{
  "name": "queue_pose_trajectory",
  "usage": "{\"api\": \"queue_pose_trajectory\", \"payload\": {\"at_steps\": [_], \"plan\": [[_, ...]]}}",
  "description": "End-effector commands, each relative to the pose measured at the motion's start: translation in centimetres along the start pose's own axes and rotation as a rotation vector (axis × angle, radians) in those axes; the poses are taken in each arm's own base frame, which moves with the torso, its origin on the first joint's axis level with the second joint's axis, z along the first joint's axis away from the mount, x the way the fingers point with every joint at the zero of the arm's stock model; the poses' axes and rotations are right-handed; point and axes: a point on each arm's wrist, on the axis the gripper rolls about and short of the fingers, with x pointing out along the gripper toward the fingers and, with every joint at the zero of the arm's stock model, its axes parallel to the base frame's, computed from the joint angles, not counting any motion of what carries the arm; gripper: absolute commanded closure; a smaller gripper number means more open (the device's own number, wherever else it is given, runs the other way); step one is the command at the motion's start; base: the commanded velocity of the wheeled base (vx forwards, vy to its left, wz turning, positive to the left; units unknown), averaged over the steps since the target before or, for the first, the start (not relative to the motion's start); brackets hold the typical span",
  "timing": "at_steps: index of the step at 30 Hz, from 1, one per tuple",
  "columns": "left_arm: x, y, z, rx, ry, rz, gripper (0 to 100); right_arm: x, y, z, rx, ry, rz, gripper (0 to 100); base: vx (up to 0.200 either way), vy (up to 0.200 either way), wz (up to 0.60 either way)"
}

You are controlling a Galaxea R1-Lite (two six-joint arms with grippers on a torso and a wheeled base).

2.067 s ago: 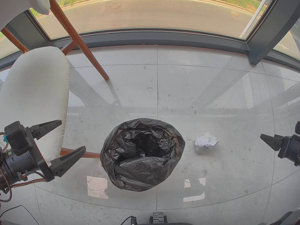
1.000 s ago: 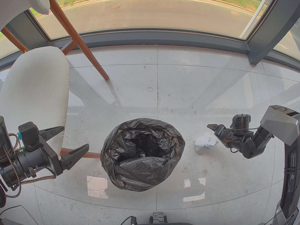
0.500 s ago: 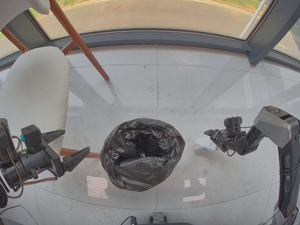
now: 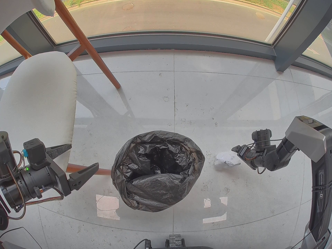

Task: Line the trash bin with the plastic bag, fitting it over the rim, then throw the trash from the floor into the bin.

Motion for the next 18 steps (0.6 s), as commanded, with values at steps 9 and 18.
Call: {"api": "queue_pose_trajectory", "payload": {"at_steps": [9,18], "plan": [[-0.2,-0.1,-0.7,-0.004,0.023,0.003,0,1.9,0.9,-1.2,0.057,-0.019,-0.019,0,0.0,0.0,0.0],[-0.2,-0.1,-1.1,-0.008,0.035,0.004,0,0.6,2.2,-2.5,0.02,0.053,-0.059,0,0.0,0.0,0.0]]}}
